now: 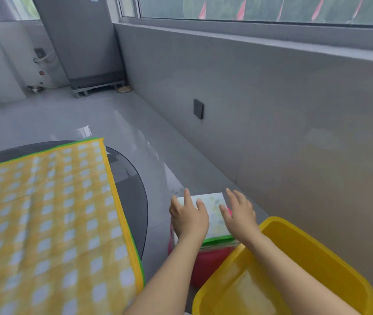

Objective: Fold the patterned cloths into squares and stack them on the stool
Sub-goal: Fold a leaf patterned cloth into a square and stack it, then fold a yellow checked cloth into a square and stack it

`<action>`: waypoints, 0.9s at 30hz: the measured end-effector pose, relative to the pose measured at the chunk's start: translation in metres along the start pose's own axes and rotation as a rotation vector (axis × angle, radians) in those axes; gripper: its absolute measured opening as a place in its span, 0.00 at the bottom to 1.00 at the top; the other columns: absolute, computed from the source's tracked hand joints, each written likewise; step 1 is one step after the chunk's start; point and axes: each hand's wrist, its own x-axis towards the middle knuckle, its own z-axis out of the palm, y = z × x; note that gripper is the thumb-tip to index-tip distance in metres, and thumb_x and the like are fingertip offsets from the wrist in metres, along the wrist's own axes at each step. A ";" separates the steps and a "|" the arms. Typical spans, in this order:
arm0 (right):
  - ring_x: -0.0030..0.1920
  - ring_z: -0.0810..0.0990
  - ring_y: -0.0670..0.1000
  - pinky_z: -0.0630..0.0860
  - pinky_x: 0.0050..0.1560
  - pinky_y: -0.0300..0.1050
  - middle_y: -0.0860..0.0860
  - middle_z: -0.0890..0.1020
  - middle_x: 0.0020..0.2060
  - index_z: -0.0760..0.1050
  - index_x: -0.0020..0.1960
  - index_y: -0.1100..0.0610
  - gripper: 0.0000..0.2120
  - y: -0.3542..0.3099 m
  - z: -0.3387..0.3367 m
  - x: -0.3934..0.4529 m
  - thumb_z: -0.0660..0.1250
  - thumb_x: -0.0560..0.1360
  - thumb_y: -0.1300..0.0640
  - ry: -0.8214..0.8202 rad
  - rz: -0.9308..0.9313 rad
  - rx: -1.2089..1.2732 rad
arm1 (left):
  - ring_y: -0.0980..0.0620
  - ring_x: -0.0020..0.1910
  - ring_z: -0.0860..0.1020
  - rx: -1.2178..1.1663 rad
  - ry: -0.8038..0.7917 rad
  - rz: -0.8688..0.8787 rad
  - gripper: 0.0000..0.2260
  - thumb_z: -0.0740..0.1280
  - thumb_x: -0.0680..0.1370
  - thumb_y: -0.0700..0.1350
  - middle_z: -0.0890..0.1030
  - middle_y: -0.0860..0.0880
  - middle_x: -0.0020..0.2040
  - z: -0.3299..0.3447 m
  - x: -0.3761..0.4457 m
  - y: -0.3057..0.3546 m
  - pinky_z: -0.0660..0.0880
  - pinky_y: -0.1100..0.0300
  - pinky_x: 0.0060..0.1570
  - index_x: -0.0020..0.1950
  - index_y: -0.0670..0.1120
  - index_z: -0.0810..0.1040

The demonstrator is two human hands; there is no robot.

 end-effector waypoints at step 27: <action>0.49 0.75 0.37 0.72 0.49 0.34 0.38 0.76 0.51 0.73 0.61 0.45 0.12 -0.249 -0.007 -0.199 0.60 0.78 0.49 -0.181 -0.875 0.115 | 0.62 0.50 0.74 -0.048 0.086 0.336 0.13 0.54 0.81 0.53 0.73 0.60 0.54 -0.308 -0.185 -0.169 0.72 0.63 0.53 0.60 0.55 0.75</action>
